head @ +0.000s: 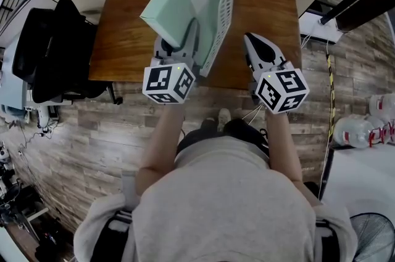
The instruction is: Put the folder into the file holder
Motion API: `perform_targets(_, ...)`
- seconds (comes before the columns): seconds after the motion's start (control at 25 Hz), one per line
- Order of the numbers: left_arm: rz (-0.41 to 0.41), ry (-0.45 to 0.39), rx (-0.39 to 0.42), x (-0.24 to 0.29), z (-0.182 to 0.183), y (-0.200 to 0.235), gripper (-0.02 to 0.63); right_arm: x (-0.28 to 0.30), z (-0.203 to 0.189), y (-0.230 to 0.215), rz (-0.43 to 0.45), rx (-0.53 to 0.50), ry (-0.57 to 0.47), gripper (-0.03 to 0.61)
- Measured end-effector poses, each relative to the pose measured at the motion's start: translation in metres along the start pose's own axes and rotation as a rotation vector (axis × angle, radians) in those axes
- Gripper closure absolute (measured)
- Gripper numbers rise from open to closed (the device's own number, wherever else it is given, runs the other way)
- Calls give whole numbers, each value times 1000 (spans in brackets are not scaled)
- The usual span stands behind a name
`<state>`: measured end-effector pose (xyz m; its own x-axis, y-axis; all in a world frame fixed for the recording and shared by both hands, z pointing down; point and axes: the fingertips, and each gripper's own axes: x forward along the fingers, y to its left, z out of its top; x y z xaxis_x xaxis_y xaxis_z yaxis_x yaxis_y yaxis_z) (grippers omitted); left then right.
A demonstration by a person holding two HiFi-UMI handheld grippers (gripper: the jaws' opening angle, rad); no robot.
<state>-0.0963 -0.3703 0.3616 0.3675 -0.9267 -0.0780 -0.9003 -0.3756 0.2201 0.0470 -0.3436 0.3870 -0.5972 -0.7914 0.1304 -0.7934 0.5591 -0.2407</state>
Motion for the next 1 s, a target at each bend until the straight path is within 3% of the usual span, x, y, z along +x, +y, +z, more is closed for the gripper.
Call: perform_targets(1.0, 8, 133, 8, -1, -45, 0, 430, 3, -21, 1, 22, 44, 40, 569)
